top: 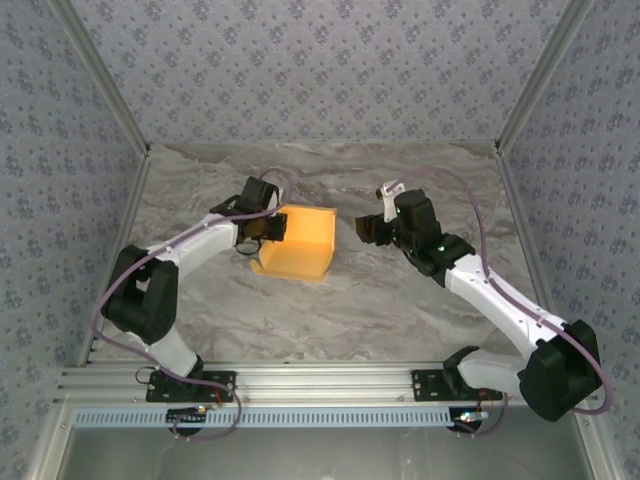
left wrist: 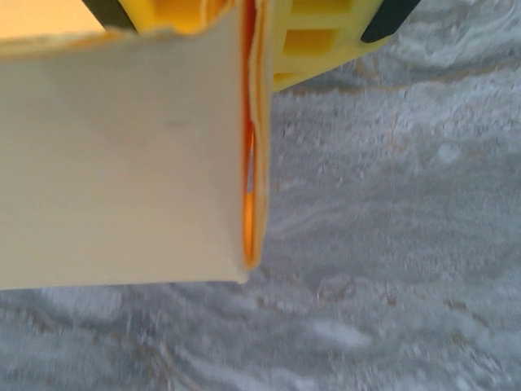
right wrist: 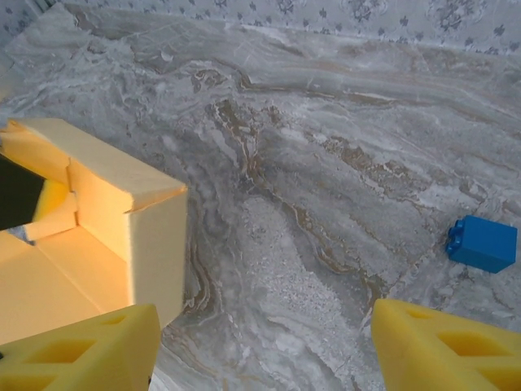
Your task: Fold the paper box
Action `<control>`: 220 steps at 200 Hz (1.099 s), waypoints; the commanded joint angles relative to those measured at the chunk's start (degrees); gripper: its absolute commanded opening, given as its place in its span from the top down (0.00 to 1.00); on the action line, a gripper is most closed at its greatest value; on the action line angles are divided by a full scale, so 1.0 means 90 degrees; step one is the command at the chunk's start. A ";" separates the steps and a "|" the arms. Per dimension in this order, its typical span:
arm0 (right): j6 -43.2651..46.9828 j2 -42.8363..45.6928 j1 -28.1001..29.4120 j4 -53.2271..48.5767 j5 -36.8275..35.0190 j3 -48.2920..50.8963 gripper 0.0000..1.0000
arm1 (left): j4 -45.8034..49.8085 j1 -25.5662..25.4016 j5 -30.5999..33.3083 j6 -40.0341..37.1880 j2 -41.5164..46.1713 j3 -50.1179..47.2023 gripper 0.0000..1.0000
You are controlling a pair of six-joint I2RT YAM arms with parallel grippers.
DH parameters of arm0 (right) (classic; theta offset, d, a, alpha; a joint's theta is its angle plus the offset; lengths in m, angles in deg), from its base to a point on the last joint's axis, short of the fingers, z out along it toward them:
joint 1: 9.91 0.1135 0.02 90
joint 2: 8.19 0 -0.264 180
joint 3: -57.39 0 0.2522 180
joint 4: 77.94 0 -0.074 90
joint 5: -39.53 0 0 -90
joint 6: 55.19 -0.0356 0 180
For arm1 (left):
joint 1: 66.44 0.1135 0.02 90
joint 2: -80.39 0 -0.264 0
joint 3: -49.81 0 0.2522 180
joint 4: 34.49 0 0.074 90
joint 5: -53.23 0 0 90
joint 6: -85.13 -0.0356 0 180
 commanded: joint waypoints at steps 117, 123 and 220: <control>0.0081 0.0044 -0.0082 -0.0041 -0.0177 0.0363 0.29 | 0.5146 0.0208 -0.0343 -0.2471 -0.2222 0.2798 0.95; 0.0063 0.0056 -0.0088 -0.0053 -0.0194 0.0387 0.29 | 0.5223 0.0193 -0.0317 -0.2495 -0.2339 0.2924 0.95; -0.0172 0.0156 -0.0088 -0.0119 -0.0297 0.0782 0.29 | 0.6742 -0.0103 0.0041 -0.2779 -0.4416 0.5566 0.87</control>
